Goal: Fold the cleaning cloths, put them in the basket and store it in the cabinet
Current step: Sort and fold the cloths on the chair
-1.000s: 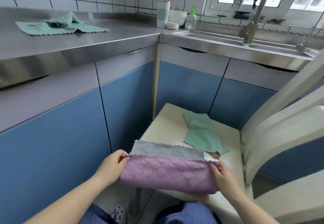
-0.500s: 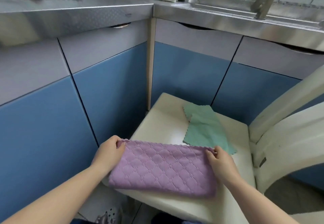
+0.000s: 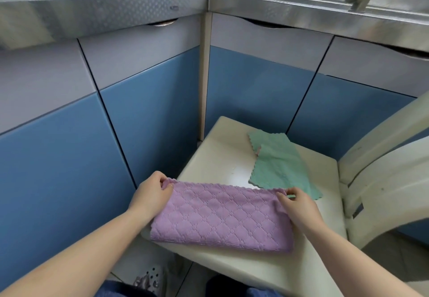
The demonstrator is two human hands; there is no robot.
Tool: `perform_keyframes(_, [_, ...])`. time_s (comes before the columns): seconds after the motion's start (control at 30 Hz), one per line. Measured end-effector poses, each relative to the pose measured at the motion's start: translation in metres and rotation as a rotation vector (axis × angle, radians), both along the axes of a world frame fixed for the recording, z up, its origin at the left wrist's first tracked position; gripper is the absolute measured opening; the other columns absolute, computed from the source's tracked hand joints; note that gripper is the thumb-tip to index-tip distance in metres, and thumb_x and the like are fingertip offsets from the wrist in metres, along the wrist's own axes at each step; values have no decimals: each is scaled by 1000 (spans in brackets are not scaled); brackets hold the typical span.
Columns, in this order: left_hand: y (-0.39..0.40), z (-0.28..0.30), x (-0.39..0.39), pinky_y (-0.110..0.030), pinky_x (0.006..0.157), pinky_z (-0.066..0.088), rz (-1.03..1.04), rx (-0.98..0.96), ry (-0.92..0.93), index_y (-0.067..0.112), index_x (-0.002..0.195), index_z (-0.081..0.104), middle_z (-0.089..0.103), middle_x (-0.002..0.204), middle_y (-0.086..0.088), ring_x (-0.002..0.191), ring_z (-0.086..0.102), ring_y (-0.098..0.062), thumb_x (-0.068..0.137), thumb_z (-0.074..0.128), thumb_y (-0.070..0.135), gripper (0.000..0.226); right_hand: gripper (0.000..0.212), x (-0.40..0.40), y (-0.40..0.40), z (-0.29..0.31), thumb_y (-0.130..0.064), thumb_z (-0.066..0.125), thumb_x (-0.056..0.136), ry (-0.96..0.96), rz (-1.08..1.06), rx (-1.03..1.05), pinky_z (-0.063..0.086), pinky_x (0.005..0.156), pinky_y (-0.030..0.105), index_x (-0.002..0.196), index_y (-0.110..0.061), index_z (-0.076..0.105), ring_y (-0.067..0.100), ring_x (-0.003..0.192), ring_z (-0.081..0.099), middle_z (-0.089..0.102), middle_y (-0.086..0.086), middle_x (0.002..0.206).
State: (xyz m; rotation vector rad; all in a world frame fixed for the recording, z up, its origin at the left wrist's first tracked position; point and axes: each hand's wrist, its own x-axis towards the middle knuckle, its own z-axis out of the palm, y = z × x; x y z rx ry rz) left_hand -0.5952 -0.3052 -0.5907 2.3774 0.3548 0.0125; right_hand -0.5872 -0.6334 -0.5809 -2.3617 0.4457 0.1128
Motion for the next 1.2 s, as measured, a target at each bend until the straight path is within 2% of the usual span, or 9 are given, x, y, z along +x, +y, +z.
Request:
perform_keyframes(0.2, [-5,8,-13,-39,93,38,-87,485,-142,18,116,52,50,117,-3,109,51,-24,87,59,34,34,33,-11,4,11,-26,57,89,-143,141,-206,40,91,30,120,-15,56,21,111,54,58,6,122])
perform_keyframes(0.3, [-35,10,-24,-41,95,40,-250,471,-309,16,113,60,55,116,-2,110,53,-26,83,63,24,31,46,-19,36,15,-28,52,91,-182,410,-317,27,109,31,136,-18,46,21,134,35,39,5,145])
perform_keyframes(0.47, [-100,-9,-30,-33,118,10,-467,524,-134,13,146,26,22,156,-3,145,14,-20,93,22,22,54,57,-26,99,-8,-40,21,89,-120,660,-548,20,112,50,142,-24,35,25,144,20,23,6,156])
perform_keyframes(0.53, [-104,-20,-35,-37,118,12,-488,610,-78,11,147,25,22,156,-5,145,15,-20,92,19,25,57,54,-28,105,-19,-38,28,84,-102,669,-550,43,94,55,128,-24,55,26,126,51,52,8,138])
perform_keyframes(0.6, [-96,-26,-41,-40,109,32,-503,639,-123,11,131,54,50,140,-7,132,44,-20,85,26,31,57,50,-31,100,-28,-42,37,82,-82,672,-568,50,86,50,121,-25,62,22,115,61,62,4,127])
perform_keyframes(0.8, [-58,-36,-45,-39,100,25,-526,741,-148,16,123,63,60,130,-4,120,57,-20,87,32,56,62,61,-33,69,-36,-61,19,93,-121,723,-666,37,103,46,135,-29,49,18,128,50,50,-1,141])
perform_keyframes(0.93, [-40,-31,-48,-38,100,25,-498,745,-91,15,123,63,59,130,-6,121,56,-22,93,11,59,74,87,-32,42,-32,-75,-10,77,-129,772,-591,-1,116,35,148,-34,21,16,145,16,18,-4,157])
perform_keyframes(1.03, [-36,-31,-49,-38,101,27,-507,773,-113,14,121,64,61,128,-7,119,58,-23,94,15,58,71,96,-34,23,-30,-76,-21,70,-124,748,-659,-2,116,37,149,-34,12,15,146,7,8,-5,159])
perform_keyframes(1.2, [-52,-22,-64,-35,104,37,-621,657,-386,19,121,55,64,123,-1,116,58,-18,85,37,43,47,58,-36,34,-15,-50,34,85,-126,742,-729,38,101,52,133,-23,52,23,126,52,53,3,138])
